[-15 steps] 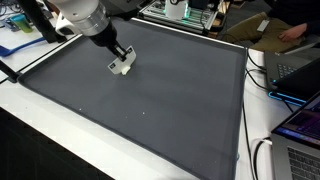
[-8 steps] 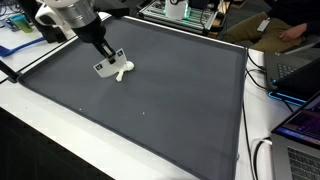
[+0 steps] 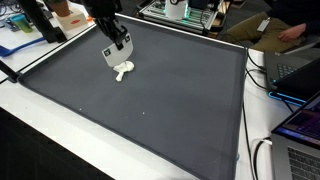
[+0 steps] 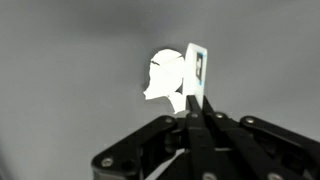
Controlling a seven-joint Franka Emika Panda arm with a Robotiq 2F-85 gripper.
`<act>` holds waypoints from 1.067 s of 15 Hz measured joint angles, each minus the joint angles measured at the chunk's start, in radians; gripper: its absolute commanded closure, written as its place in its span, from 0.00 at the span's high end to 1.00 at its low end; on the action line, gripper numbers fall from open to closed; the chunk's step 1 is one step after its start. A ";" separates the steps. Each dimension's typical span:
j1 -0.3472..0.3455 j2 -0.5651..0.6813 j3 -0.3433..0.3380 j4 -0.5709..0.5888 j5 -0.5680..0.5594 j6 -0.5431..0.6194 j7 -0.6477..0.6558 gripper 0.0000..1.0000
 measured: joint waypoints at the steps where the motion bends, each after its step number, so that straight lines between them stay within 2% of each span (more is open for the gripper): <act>1: -0.004 -0.045 0.004 -0.046 0.022 0.051 -0.023 0.01; 4: -0.011 -0.189 0.011 -0.195 0.050 0.220 -0.104 0.04; 6: -0.010 -0.277 0.022 -0.289 0.049 0.286 -0.167 0.04; 9: -0.008 -0.341 0.032 -0.354 0.049 0.304 -0.183 0.04; 16: -0.009 -0.348 0.032 -0.376 0.046 0.306 -0.195 0.01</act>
